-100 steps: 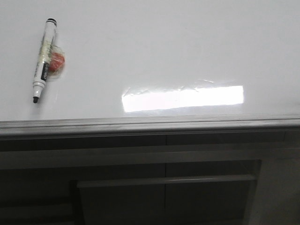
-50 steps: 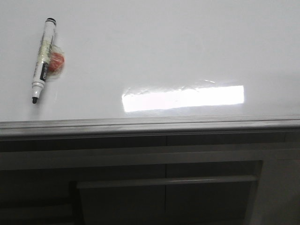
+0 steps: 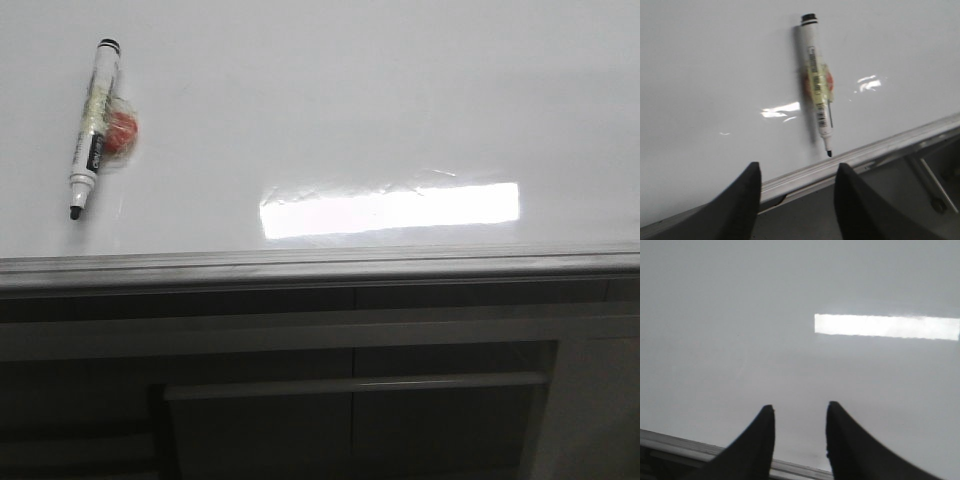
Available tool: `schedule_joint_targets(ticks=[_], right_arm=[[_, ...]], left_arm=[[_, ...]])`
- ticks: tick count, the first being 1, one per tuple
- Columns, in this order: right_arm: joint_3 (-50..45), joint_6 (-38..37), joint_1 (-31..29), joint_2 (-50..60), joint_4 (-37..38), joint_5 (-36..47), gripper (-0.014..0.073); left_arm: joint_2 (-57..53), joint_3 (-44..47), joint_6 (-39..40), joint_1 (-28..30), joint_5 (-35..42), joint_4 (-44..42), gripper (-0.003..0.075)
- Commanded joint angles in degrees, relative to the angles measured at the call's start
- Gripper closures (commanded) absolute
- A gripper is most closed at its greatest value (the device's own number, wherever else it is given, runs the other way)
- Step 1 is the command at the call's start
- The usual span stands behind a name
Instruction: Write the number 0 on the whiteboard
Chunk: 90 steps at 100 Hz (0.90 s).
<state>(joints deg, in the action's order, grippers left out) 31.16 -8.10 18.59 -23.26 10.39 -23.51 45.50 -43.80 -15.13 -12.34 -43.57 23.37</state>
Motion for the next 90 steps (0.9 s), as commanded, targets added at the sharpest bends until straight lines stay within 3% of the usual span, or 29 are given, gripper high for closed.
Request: schedule_joint_targets(ticks=[1, 13, 26, 90], right_arm=[[2.2, 0.6, -0.2, -2.7, -0.2, 4.9, 0.0274], [2.2, 0.6, -0.2, -4.5, -0.5, 4.8, 0.0275], [2.2, 0.6, -0.2, -5.4, -0.5, 4.9, 0.0275], [2.2, 0.6, -0.2, -5.9, -2.2, 5.0, 0.0275]], left_arm=[[3.7, -3.4, 1.6, -4.9, 2.6, 1.3, 0.0318], [7.5, -3.9, 8.9, -9.5, 6.3, -3.9, 0.0416], [11.4, -3.9, 15.7, -12.4, 9.3, -7.1, 0.0425], [23.6, -3.9, 18.4, -13.0, 17.9, -5.0, 0.0424]])
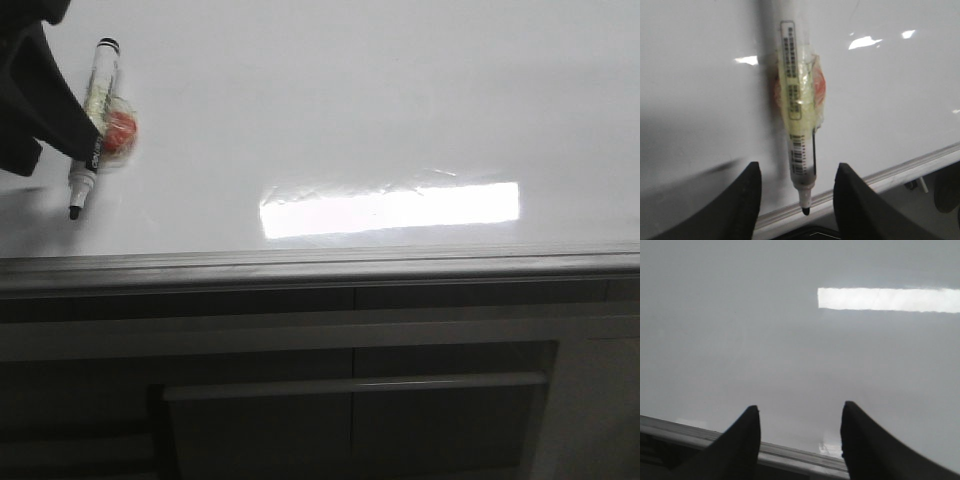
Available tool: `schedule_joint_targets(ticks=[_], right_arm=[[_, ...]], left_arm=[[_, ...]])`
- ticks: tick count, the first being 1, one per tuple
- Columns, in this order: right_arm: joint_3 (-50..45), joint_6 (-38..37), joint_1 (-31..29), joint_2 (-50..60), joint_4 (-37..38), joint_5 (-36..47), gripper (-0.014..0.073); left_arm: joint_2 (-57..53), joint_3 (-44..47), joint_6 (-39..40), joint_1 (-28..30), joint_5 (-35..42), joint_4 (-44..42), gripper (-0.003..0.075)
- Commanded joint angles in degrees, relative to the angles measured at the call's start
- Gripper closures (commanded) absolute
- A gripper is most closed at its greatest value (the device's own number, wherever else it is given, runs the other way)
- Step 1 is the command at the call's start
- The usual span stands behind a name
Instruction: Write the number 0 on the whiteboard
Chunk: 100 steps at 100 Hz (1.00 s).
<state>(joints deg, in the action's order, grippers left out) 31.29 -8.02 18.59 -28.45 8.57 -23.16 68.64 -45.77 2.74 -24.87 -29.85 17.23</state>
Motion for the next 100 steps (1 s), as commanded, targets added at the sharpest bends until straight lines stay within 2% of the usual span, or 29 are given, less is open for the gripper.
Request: schedule_joint_targets(ticks=[1, 44, 53, 67, 84, 100], right_arm=[[2.1, 0.5, -0.2, -0.7, -0.4, 4.7, 0.0275], [2.1, 0.5, -0.2, -0.7, -1.6, 4.7, 0.0275], [2.1, 0.5, -0.2, -0.7, -1.8, 4.7, 0.0275], [2.1, 0.5, -0.2, -0.7, -2.6, 4.6, 0.0275], [2.9, 0.8, 1.9, -0.7, -5.2, 4.6, 0.0275], [6.6, 6.0, 11.4, -3.0, -6.9, 4.8, 0.0275]], left_arm=[[0.7, -1.9, 0.6, -0.5, 4.1, 1.1, 0.0424], [6.5, -1.9, 0.6, -0.5, 6.7, 1.0, 0.0433], [6.8, -1.9, 0.6, -0.5, 6.2, 0.9, 0.0514], [6.8, -1.9, 0.6, -0.5, 5.1, -0.9, 0.0739], [6.0, -2.0, -1.7, -1.0, 2.4, -1.1, 0.0740], [1.1, -2.9, -13.1, -7.1, 0.5, -1.1, 0.0740]])
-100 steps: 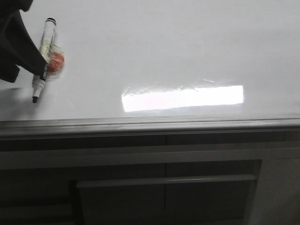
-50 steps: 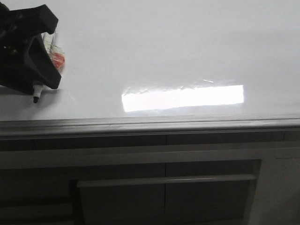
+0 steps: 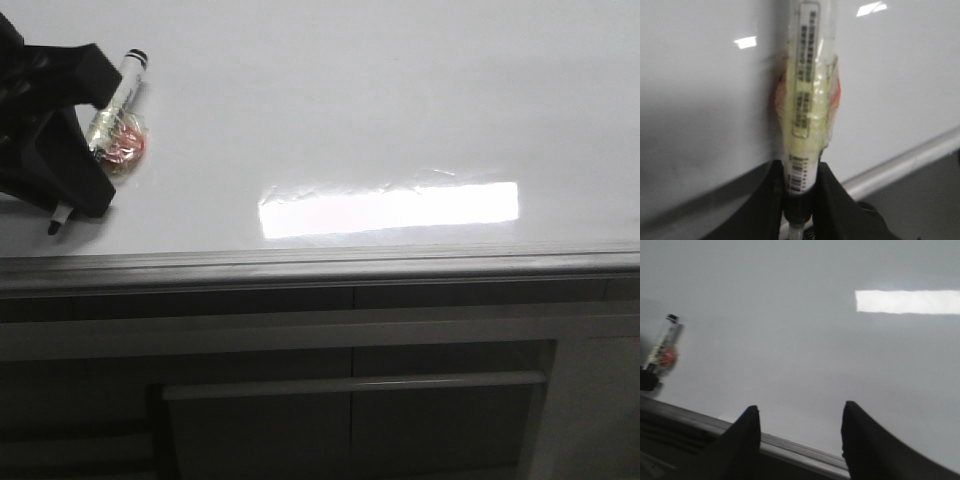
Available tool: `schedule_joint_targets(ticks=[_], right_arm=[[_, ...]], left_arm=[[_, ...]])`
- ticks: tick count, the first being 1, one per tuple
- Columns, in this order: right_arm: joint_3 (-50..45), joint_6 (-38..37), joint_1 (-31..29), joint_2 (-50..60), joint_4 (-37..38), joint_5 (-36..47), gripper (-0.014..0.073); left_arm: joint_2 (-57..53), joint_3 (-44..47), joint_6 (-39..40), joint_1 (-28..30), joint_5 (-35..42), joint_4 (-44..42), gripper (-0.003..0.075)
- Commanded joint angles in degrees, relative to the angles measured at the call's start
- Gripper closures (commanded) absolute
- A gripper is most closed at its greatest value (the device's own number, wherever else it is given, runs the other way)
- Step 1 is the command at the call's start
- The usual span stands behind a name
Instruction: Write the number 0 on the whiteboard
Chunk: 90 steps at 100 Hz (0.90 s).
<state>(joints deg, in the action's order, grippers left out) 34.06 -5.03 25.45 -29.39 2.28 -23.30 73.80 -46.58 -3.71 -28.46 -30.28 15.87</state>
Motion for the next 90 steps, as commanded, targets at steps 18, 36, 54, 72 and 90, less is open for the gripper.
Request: schedule_joint_targets(ticks=[18, 36, 54, 72, 90], right_arm=[[10.2, 8.4, 20.1, -9.4, -0.1, 4.3, 0.0275], [18.8, 9.5, 31.7, -19.3, 7.6, -1.1, 0.0273], [26.8, 9.5, 35.0, -26.0, 9.1, -5.2, 0.0273], [29.2, 9.5, 36.9, -29.4, 9.1, -5.3, 0.0267], [29.2, 9.6, 40.1, -31.4, 9.0, -4.3, 0.0218]], left_arm=[[-10.7, -4.4, -21.5, -13.1, -0.5, -0.5, 0.0740], [-15.0, -5.0, -26.7, -19.3, -5.6, -6.8, 0.0739], [-18.0, -5.0, -27.3, -21.0, -13.6, -11.8, 0.0740], [-21.6, -5.0, -29.0, -21.0, -14.0, -12.2, 0.0740], [-23.1, -5.0, -33.6, -21.0, -15.1, -11.7, 0.0739]])
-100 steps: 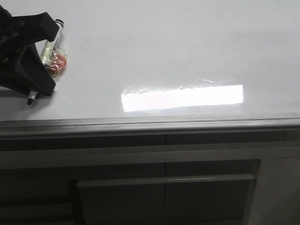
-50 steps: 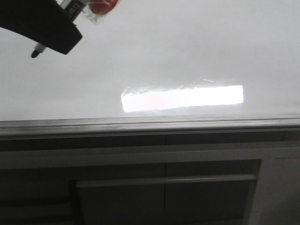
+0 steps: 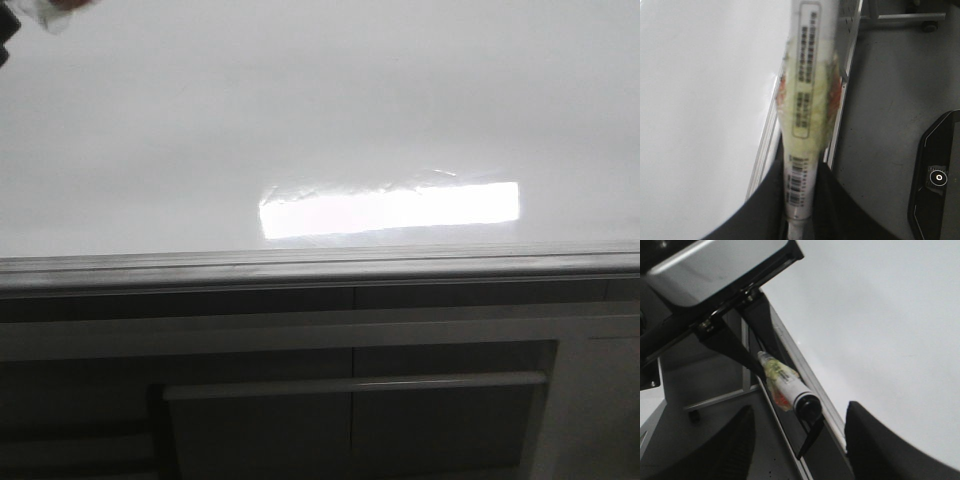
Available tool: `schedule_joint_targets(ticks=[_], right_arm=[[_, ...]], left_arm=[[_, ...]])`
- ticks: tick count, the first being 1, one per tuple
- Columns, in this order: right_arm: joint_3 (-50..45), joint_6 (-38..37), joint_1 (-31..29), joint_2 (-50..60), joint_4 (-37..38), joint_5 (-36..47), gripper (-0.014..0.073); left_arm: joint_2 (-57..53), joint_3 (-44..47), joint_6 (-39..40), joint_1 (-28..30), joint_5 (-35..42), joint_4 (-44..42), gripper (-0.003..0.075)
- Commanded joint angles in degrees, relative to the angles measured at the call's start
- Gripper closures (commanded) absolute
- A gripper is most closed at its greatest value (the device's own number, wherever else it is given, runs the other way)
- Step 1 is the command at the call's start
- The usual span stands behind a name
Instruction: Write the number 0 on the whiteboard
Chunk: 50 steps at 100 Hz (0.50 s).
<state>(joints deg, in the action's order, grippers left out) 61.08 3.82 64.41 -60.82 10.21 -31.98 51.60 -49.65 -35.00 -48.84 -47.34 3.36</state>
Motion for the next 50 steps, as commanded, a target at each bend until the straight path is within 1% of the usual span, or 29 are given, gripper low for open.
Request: schedule_joint_targets(ticks=[1, 13, 18, 28, 37, 46, 50], right_arm=[[2.2, 0.7, 1.1, -0.2, 1.1, 4.6, 0.0218], [2.2, 0.8, 1.4, -0.4, 1.2, 5.0, 0.0218], [2.2, 0.8, 1.4, -0.4, 1.4, 4.8, 0.0218], [2.2, 3.0, 1.4, -0.4, 1.6, 3.7, 0.0218], [2.2, 3.3, 1.4, -0.9, 1.2, 3.8, 0.0218], [2.2, 3.6, 1.4, -1.8, -0.3, 4.6, 0.0218], [2.3, 5.3, 1.4, -2.1, -1.5, 4.9, 0.0218]], left_arm=[[-0.9, -2.0, -3.0, -0.6, 1.6, 0.9, 0.0739], [-0.9, -2.0, -8.3, -0.6, -2.4, 3.2, 0.0739], [-0.9, -2.0, -9.6, -0.6, -2.9, 3.7, 0.0739], [-0.9, -2.0, -9.7, -0.6, -2.4, 3.7, 0.0739], [-0.9, -2.0, -9.7, -0.6, -1.7, 4.1, 0.0739], [-0.9, -2.0, -9.8, -0.6, -0.7, 4.8, 0.0739], [-0.9, -2.0, -10.0, -0.6, -0.5, 5.3, 0.0739]])
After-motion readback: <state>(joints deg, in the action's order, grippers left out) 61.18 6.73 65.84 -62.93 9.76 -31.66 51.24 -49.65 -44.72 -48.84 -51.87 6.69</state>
